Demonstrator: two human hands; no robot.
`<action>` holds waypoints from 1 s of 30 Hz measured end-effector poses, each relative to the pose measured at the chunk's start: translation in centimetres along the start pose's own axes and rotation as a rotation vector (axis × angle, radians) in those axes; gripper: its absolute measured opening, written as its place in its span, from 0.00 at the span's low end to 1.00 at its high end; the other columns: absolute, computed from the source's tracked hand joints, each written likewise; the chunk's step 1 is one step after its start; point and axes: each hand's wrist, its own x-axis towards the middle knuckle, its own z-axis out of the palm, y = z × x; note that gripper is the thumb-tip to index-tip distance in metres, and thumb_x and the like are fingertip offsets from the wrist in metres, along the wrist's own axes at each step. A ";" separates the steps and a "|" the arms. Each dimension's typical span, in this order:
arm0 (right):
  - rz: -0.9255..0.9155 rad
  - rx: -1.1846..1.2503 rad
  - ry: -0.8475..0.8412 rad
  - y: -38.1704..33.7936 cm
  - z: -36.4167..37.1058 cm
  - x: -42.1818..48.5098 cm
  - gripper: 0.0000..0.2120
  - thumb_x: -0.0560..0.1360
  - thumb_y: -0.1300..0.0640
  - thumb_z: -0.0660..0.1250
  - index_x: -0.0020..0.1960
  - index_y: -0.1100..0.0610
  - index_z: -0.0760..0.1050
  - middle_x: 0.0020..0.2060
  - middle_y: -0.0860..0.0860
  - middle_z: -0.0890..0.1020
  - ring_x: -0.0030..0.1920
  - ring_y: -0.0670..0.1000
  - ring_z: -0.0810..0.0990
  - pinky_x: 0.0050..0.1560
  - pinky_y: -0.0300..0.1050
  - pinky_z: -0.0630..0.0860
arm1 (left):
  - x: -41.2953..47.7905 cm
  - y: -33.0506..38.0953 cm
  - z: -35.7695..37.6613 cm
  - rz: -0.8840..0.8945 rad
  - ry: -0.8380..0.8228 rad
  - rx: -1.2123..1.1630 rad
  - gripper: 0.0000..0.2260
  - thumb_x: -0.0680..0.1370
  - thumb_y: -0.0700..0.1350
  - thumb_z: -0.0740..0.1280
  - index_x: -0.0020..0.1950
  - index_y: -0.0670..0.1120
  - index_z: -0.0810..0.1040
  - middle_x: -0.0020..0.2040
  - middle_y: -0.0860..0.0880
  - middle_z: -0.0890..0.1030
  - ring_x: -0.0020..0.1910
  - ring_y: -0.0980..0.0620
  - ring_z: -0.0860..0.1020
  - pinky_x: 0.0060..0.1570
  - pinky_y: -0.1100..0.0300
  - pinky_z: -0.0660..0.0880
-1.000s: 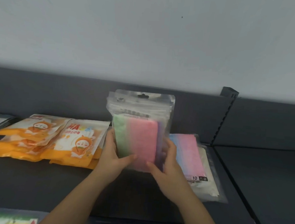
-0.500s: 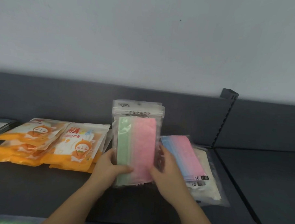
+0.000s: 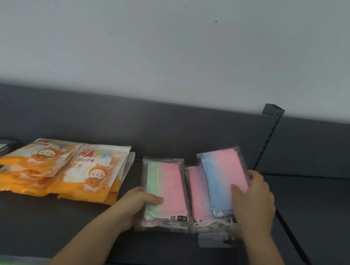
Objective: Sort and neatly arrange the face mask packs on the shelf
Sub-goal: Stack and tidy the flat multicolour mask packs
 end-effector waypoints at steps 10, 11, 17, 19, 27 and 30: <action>0.003 0.672 -0.212 -3.6 2.4 -2.0 0.15 0.78 0.59 0.69 0.61 0.48 0.69 0.48 0.45 0.76 0.42 0.44 0.78 0.31 0.34 0.74 | -0.7 -0.2 -0.2 0.038 -0.065 -0.079 0.20 0.76 0.41 0.70 0.66 0.40 0.72 0.54 0.39 0.85 0.50 0.40 0.85 0.43 0.49 0.82; -0.009 0.593 -0.287 -3.8 3.4 -2.5 0.14 0.78 0.59 0.69 0.62 0.50 0.71 0.48 0.44 0.76 0.43 0.44 0.77 0.31 0.33 0.73 | -0.7 -0.2 -0.2 0.044 -0.092 -0.103 0.19 0.78 0.47 0.66 0.67 0.42 0.74 0.56 0.39 0.84 0.53 0.39 0.84 0.48 0.47 0.81; -0.155 0.269 -0.442 -3.8 6.6 -4.0 0.19 0.79 0.52 0.67 0.69 0.53 0.72 0.57 0.47 0.75 0.51 0.45 0.74 0.51 0.37 0.68 | -0.7 0.1 -0.3 0.030 -0.110 -0.145 0.22 0.78 0.59 0.64 0.67 0.48 0.76 0.57 0.40 0.84 0.55 0.40 0.84 0.56 0.43 0.79; -0.169 0.270 -0.439 -3.9 6.6 -4.0 0.18 0.79 0.52 0.67 0.68 0.52 0.73 0.56 0.46 0.74 0.50 0.45 0.74 0.50 0.37 0.68 | -0.7 0.0 -0.2 0.015 -0.081 -0.102 0.24 0.76 0.55 0.68 0.67 0.43 0.74 0.54 0.39 0.85 0.52 0.41 0.85 0.48 0.48 0.82; -0.090 0.473 -0.369 -3.5 5.0 -2.8 0.15 0.79 0.60 0.66 0.65 0.51 0.74 0.58 0.48 0.76 0.53 0.47 0.76 0.39 0.29 0.70 | -0.6 -0.1 -0.5 -0.008 -0.048 -0.220 0.16 0.82 0.49 0.60 0.67 0.44 0.74 0.55 0.38 0.85 0.50 0.39 0.85 0.41 0.49 0.82; -0.041 0.596 -0.311 -2.8 4.0 -1.9 0.16 0.79 0.63 0.66 0.63 0.48 0.71 0.59 0.47 0.75 0.56 0.48 0.76 0.41 0.33 0.74 | -0.3 -0.5 -0.7 -0.001 -0.006 -0.198 0.15 0.82 0.45 0.62 0.67 0.41 0.73 0.55 0.37 0.84 0.50 0.38 0.85 0.42 0.47 0.82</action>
